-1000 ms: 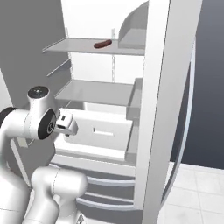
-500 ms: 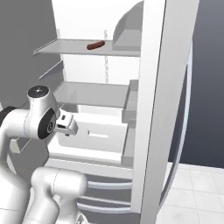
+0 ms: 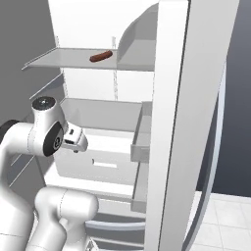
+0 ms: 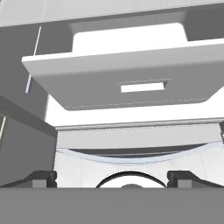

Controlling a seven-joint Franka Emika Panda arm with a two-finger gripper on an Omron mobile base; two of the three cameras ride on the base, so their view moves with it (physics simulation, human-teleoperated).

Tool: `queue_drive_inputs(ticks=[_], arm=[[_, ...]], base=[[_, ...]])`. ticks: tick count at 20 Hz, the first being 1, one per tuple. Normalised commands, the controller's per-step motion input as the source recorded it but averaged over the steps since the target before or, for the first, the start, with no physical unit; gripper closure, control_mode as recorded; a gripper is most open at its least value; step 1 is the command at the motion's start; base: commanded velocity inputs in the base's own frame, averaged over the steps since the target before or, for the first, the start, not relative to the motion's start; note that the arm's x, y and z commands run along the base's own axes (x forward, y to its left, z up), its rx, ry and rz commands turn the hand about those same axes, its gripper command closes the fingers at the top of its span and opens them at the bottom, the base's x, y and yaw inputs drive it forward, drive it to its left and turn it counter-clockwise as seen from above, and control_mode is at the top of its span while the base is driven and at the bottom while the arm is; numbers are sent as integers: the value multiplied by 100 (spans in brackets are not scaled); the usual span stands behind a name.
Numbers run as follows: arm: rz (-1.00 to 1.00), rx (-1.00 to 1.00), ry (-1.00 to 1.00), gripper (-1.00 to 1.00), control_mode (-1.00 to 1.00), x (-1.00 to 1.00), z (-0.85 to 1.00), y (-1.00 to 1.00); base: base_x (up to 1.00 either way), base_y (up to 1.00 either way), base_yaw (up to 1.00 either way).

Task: Retrieve the sausage and cheese from the fridge and place them on the cutting board on the counter.

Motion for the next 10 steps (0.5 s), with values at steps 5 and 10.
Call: queue_drive_inputs(ticks=[5,10], arm=[[0,0,0,-100,100,0,0,0],[0,0,0,-100,100,0,0,0]], base=[[14,0,0],[0,0,0]])
